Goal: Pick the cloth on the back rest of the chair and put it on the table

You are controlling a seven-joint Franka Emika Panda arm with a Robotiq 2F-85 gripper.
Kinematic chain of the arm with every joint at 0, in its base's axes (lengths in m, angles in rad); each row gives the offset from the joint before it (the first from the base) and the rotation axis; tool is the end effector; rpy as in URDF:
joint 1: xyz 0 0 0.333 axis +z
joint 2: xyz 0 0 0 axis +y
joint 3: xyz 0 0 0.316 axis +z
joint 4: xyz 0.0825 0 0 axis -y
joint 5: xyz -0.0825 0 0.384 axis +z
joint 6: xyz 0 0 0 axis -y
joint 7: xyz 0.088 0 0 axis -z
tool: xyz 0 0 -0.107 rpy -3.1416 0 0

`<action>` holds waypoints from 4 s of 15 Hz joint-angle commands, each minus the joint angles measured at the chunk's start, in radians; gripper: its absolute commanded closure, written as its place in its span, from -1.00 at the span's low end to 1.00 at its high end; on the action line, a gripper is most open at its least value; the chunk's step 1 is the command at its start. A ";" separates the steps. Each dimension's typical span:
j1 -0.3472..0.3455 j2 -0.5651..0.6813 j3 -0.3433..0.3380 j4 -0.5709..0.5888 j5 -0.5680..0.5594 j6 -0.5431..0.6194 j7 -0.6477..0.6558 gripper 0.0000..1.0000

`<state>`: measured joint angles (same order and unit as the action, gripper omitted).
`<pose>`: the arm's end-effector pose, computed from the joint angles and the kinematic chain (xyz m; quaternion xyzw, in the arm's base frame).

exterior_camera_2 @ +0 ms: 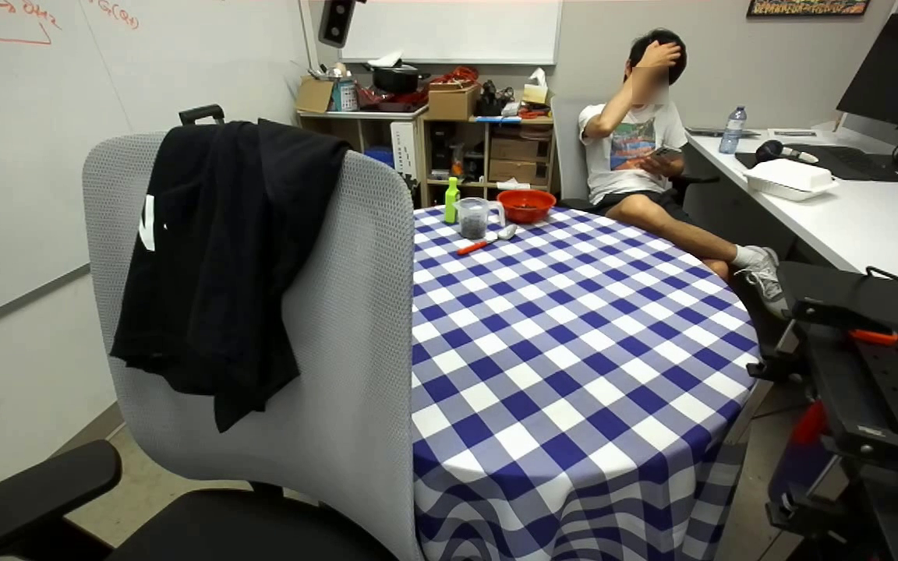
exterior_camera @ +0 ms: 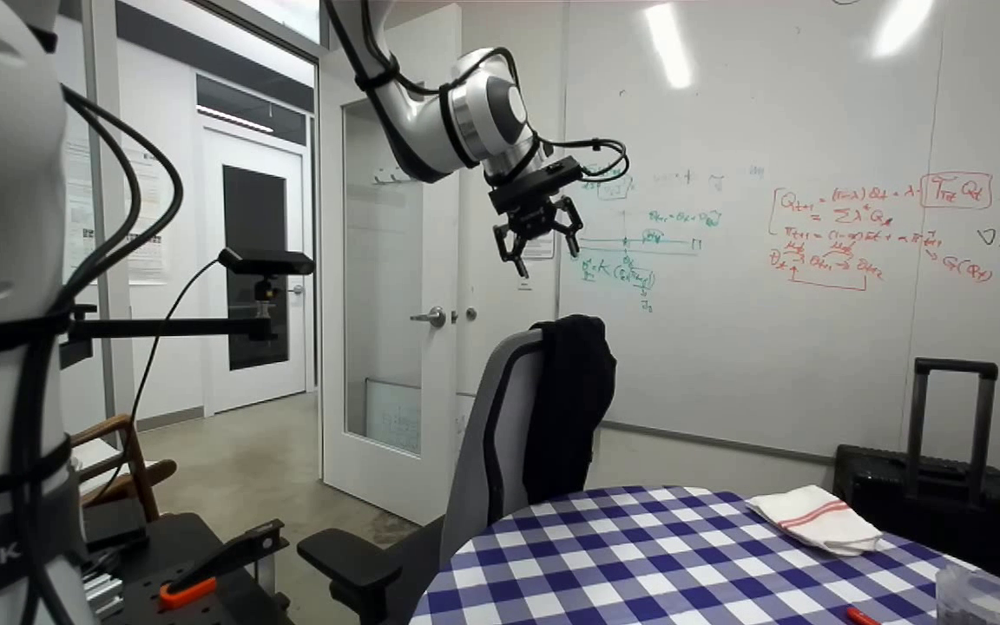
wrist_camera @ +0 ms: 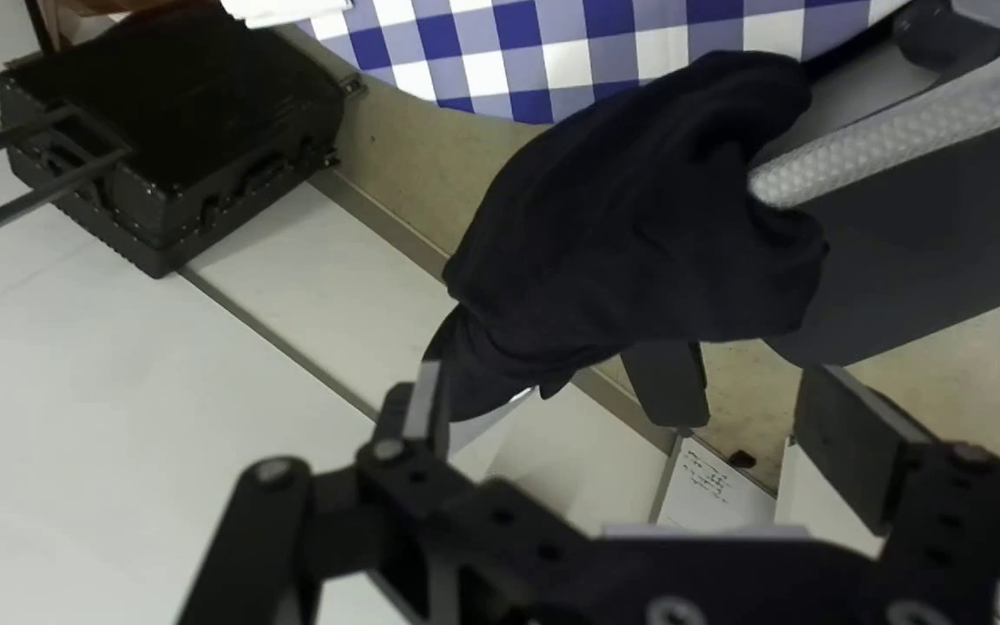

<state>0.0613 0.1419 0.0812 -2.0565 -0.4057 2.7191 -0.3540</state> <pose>0.6054 0.0998 0.4245 0.8802 0.3824 0.2389 0.1479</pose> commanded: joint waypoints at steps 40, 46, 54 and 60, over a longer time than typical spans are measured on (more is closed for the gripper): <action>-0.025 0.390 0.084 0.395 0.214 -0.250 -0.640 1.00; -0.008 0.357 0.057 0.403 0.199 -0.105 -0.546 0.97; -0.078 0.224 0.010 0.457 0.239 -0.065 -0.359 0.98; -0.145 0.110 -0.049 0.413 0.245 -0.025 -0.203 0.97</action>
<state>-0.0648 0.3102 0.0586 -1.5993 -0.1783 2.6530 -0.6175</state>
